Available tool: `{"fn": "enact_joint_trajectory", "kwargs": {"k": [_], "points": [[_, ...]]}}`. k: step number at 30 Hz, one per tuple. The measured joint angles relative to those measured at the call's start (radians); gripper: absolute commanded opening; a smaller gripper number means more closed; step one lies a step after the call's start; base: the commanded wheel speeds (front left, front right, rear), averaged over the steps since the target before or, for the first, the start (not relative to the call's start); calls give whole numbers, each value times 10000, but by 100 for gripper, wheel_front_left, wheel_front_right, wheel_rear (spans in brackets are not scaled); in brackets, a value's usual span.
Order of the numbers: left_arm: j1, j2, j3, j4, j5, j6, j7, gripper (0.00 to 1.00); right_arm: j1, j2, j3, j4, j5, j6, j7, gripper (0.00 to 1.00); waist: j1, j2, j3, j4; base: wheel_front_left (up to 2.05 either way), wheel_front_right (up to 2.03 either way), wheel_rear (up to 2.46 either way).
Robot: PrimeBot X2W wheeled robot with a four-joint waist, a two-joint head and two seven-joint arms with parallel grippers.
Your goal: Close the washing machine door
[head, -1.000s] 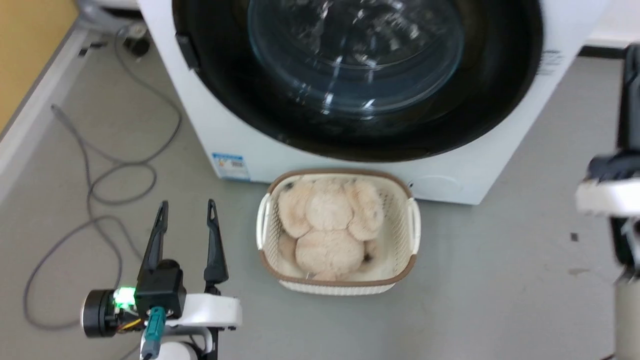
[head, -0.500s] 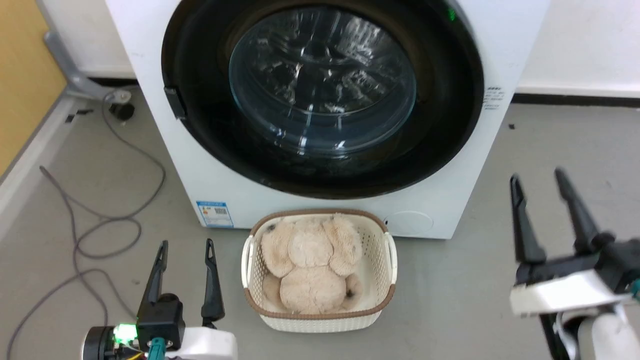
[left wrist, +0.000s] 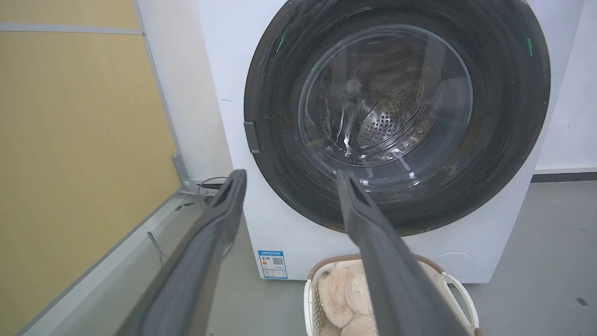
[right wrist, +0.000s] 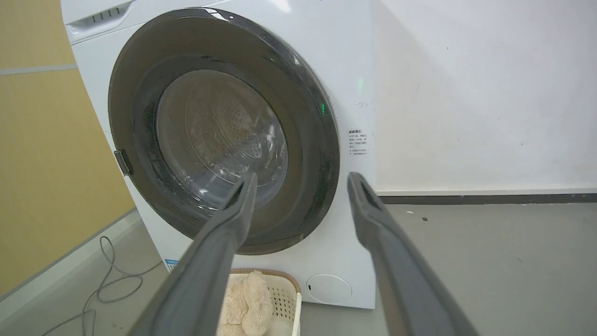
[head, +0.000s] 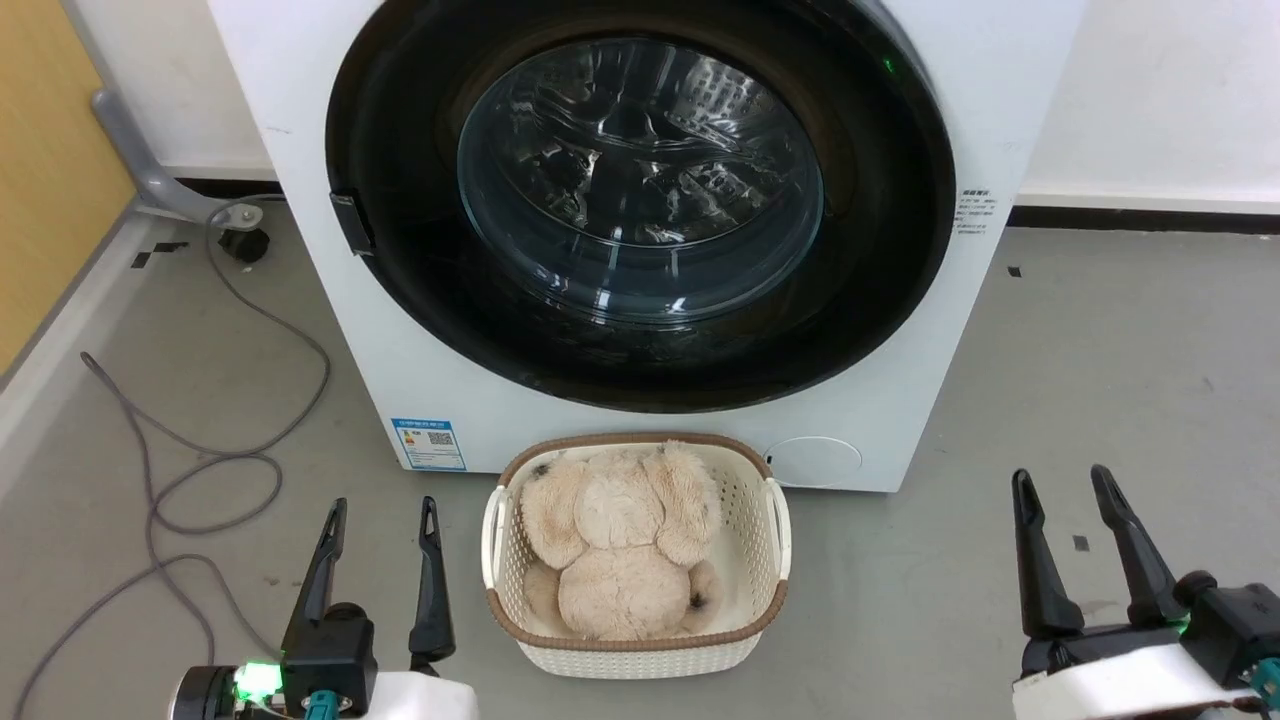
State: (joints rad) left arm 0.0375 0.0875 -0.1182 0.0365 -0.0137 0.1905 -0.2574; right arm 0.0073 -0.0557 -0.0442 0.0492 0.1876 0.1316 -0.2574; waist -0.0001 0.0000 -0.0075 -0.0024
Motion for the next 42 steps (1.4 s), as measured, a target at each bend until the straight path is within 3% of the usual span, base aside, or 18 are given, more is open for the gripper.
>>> {"fn": "enact_joint_trajectory", "kwargs": {"k": [3, 4, 42], "points": [[12, 15, -10, -6, -2, -52, 0, 100, 85, 0, 6, 4, -23, 0, 0, 100, 0, 0, -46, -17, 0, 0, 0], [18, 10, -4, -2, 2, -61, 10, 0, 82, 0, 8, 4, -44, 0, 4, 0, 0, 0, -52, -24, 0, 0, 0], [-5, -100, 313, -69, 15, -546, 740, 0, 73, 0, 130, -73, -495, 0, 736, 0, 1, 0, -15, -10, 0, 0, 0]]}}
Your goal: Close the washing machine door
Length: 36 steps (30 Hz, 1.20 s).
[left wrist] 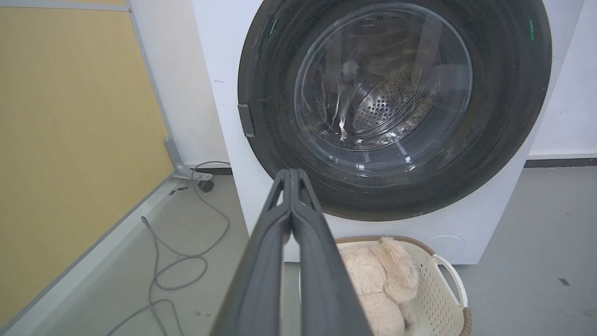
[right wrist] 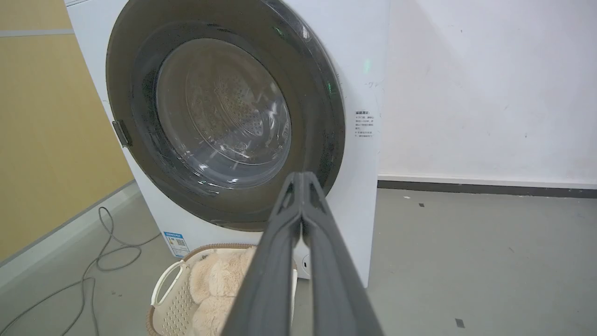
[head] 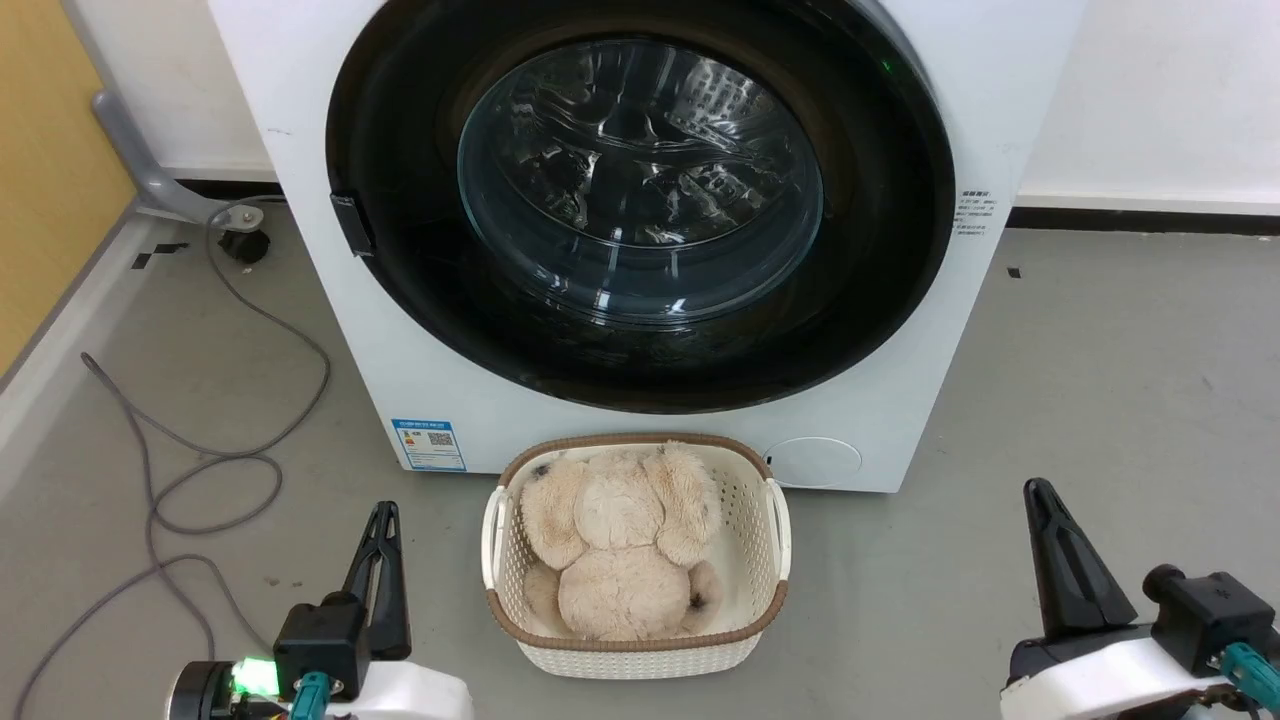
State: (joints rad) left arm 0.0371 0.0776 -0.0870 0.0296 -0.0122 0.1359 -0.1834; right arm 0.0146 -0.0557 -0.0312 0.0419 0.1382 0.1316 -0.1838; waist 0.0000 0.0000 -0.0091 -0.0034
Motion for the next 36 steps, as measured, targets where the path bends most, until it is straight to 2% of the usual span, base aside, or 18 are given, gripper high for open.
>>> {"fn": "enact_joint_trajectory", "kwargs": {"k": [36], "points": [[-79, -75, 343, -107, 15, -537, 736, 0, -5, 0, 111, -155, -512, 0, 740, 0, 0, 0, 37, 14, 0, 0, 0]]}}
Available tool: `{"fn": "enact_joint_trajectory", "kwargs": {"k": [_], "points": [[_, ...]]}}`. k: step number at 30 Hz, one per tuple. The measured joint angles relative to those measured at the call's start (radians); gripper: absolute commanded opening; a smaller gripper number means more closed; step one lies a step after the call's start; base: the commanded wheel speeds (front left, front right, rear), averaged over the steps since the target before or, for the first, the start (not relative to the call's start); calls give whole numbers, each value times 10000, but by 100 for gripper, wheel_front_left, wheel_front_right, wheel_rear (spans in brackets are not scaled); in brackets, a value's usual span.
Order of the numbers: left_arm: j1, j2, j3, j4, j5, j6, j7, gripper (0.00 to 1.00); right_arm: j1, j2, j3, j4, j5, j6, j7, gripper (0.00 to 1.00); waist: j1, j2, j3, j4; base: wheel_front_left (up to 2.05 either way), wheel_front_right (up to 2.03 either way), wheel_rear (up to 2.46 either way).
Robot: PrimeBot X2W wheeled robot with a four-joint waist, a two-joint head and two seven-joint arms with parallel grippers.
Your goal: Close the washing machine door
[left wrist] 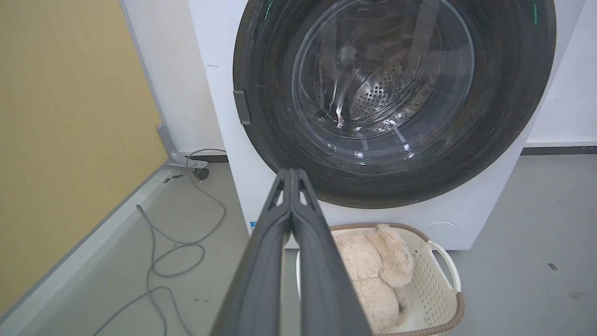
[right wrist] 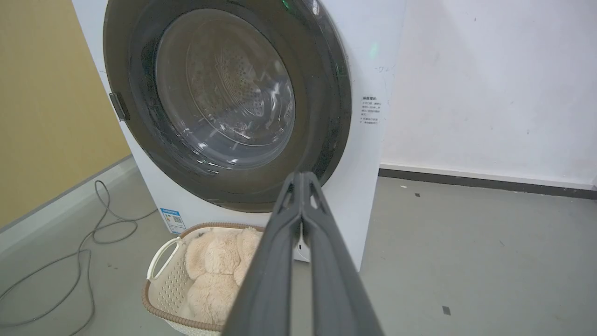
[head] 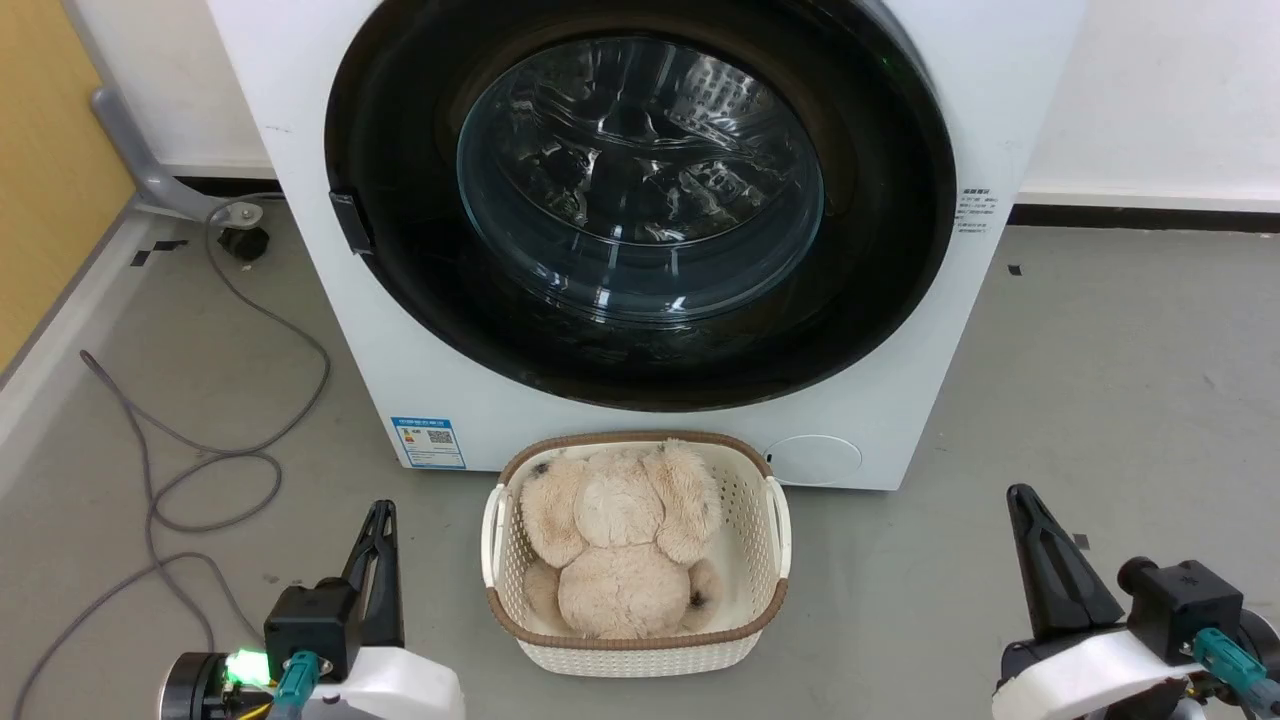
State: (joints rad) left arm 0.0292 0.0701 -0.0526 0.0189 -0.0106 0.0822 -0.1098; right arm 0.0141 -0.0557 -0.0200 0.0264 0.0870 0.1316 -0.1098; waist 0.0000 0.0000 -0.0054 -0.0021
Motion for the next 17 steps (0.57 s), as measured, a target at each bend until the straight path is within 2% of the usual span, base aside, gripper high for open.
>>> {"fn": "enact_joint_trajectory", "kwargs": {"k": [17], "points": [[-47, -75, 155, -50, 2, -255, 339, 0, -4, 0, 59, -59, -265, 0, 370, 0, 0, 0, 18, 7, 0, 0, 0]]}}
